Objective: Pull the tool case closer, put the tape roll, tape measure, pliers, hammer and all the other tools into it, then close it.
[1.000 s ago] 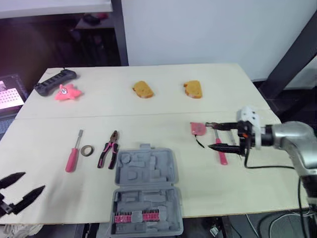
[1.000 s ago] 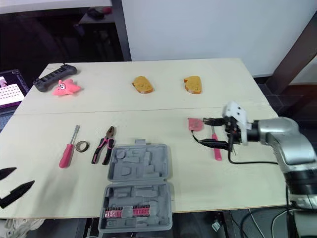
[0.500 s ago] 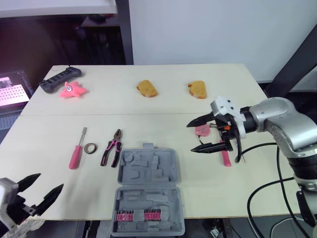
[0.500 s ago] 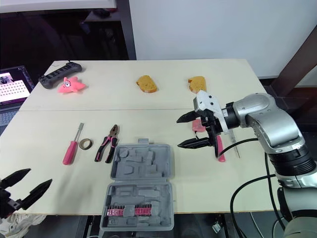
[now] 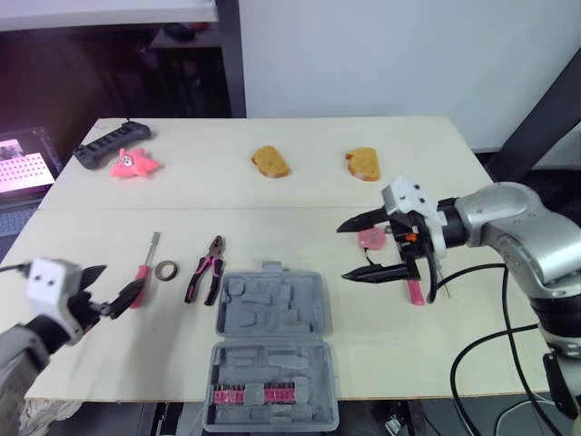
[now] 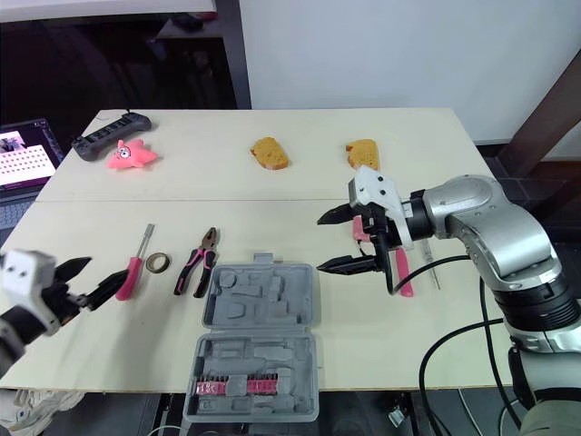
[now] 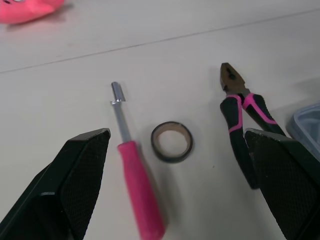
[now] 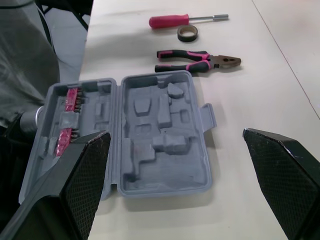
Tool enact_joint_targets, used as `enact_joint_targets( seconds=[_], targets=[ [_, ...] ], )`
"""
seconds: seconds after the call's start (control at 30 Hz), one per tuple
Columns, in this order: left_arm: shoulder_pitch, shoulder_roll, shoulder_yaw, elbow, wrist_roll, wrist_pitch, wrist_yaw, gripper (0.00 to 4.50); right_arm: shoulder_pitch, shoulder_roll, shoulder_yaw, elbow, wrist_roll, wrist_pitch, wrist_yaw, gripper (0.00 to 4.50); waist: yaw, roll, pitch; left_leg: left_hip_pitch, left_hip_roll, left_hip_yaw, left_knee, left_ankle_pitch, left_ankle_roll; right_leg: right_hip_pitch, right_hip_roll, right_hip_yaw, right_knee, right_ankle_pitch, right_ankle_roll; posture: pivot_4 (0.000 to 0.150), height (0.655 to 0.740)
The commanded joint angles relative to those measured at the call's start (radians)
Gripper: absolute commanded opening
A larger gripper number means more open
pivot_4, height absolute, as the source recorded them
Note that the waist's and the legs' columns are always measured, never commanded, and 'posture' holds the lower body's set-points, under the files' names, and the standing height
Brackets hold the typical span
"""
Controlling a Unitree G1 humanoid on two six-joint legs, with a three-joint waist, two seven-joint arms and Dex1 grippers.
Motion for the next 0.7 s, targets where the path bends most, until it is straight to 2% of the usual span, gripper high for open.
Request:
enact_joint_targets(
  seconds=[0.03,0.17,0.27,0.37,0.7],
  targets=[
    [-0.075,0.089,-0.07,0.083,0.036,0.067,-0.039,4.5,0.003,0.0,-0.049,-0.053,0.029,0.013,-0.036,4.47,0.0,0.0,0.0,-0.001,0.0,0.0,0.0,0.0,0.0,-0.002,0.0,0.0,0.001,0.0,0.0,0.15,0.74],
    [-0.133,0.16,-0.184,0.149,0.101,0.083,-0.083,4.5,0.022,-0.009,-0.064,-0.08,0.044,0.027,-0.061,4.47,0.002,0.001,0.0,-0.003,0.0,-0.001,-0.002,0.0,0.0,-0.004,0.0,-0.001,0.001,0.0,0.0,0.15,0.74],
    [-0.206,0.168,-0.253,0.198,0.122,0.095,-0.107,3.72,0.036,-0.017,-0.078,-0.097,0.055,0.042,-0.082,4.5,0.003,0.001,0.0,-0.004,0.0,-0.001,-0.002,0.0,0.0,-0.005,-0.001,-0.001,0.001,0.0,0.0,0.15,0.74],
    [-0.256,0.167,-0.301,0.231,0.178,0.066,-0.09,2.2,0.053,-0.034,-0.091,-0.112,0.062,0.054,-0.091,4.5,0.009,0.001,0.0,-0.005,0.0,-0.002,-0.001,0.0,0.0,-0.005,-0.001,-0.003,0.001,0.0,0.0,0.15,0.74],
    [-0.308,0.11,-0.351,0.261,0.23,0.048,-0.078,2.2,0.06,-0.055,-0.106,-0.154,0.091,0.074,-0.118,4.5,0.004,0.001,0.0,-0.004,0.0,-0.002,-0.001,0.0,0.0,-0.004,-0.001,-0.003,0.002,0.0,0.0,0.15,0.74]
  ],
)
